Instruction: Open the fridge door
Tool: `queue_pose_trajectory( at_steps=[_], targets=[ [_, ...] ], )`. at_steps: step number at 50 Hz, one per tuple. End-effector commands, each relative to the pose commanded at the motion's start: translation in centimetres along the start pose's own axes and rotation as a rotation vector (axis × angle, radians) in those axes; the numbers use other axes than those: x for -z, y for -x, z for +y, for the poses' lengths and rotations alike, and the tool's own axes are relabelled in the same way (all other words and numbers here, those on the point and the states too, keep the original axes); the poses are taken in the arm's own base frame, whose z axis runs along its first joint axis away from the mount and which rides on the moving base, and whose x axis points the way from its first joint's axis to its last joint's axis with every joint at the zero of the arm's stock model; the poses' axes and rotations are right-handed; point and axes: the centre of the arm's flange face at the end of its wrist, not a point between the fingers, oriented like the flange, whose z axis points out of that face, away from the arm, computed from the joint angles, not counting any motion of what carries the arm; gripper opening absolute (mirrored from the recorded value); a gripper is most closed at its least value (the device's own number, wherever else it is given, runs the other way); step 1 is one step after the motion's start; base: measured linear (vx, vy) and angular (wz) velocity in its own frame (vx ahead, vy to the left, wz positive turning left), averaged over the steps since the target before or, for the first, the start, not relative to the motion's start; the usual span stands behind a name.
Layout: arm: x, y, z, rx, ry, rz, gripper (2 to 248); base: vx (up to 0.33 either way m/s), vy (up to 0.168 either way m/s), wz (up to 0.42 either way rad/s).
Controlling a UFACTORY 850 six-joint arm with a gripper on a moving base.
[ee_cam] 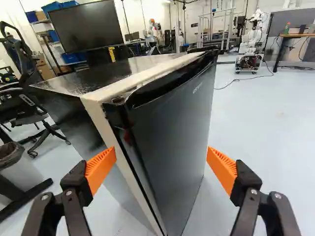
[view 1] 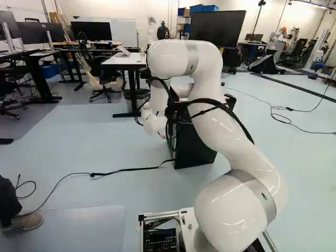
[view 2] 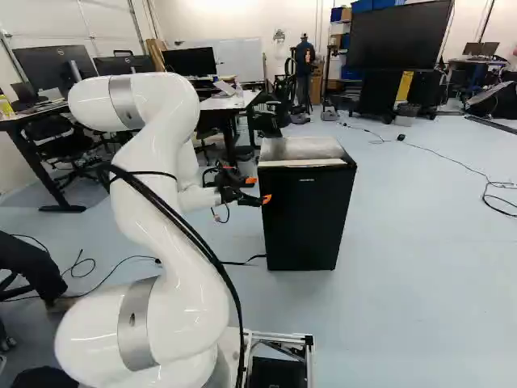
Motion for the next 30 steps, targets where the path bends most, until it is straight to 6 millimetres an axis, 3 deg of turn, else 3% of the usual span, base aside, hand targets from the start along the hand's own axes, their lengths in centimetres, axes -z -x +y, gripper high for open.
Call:
queue_pose_trajectory(
  at_steps=[30],
  targets=[
    [-0.27,-0.07,0.12,-0.002,0.008,0.001,247,0.000,0.000,0.000]
  ],
)
